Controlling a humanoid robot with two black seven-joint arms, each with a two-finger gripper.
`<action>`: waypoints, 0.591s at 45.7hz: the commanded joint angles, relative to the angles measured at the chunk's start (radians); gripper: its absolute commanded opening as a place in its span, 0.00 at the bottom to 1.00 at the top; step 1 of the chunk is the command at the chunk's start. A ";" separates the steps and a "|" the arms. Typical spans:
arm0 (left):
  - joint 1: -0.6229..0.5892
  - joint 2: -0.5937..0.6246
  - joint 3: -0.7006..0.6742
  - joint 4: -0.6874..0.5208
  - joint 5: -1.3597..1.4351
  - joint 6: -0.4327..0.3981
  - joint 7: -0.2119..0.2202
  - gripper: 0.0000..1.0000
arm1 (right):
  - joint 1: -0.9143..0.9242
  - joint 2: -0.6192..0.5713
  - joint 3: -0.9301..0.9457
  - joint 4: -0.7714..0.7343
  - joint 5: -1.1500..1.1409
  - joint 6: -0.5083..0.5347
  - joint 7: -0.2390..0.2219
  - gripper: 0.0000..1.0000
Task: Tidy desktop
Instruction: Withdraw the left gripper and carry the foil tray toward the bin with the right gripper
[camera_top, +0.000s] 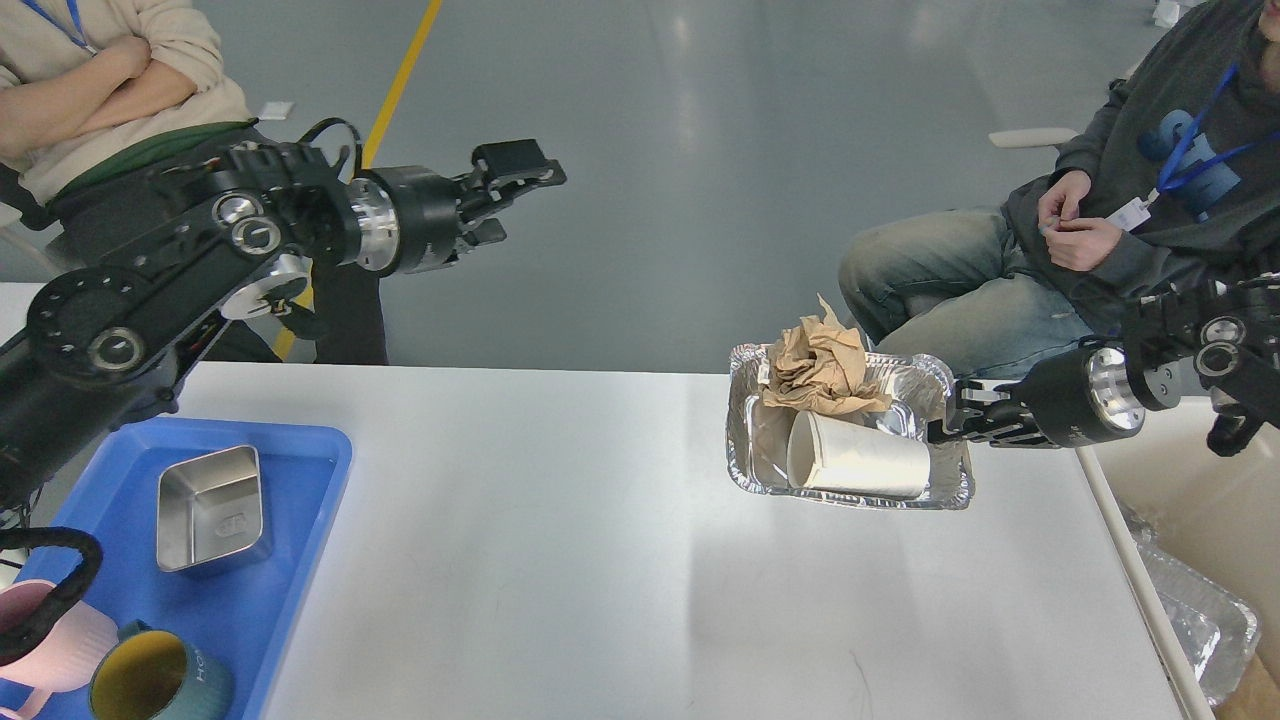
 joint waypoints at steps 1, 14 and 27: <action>0.160 0.044 -0.216 0.000 -0.086 -0.058 -0.002 0.97 | -0.002 0.001 0.000 0.000 0.000 0.000 0.000 0.00; 0.495 0.044 -0.511 0.038 -0.201 -0.440 -0.071 0.97 | -0.005 0.007 0.000 0.000 0.000 0.000 0.000 0.00; 0.573 -0.014 -0.517 0.163 -0.307 -0.474 -0.105 0.97 | -0.014 0.003 0.000 -0.002 0.000 -0.002 0.000 0.00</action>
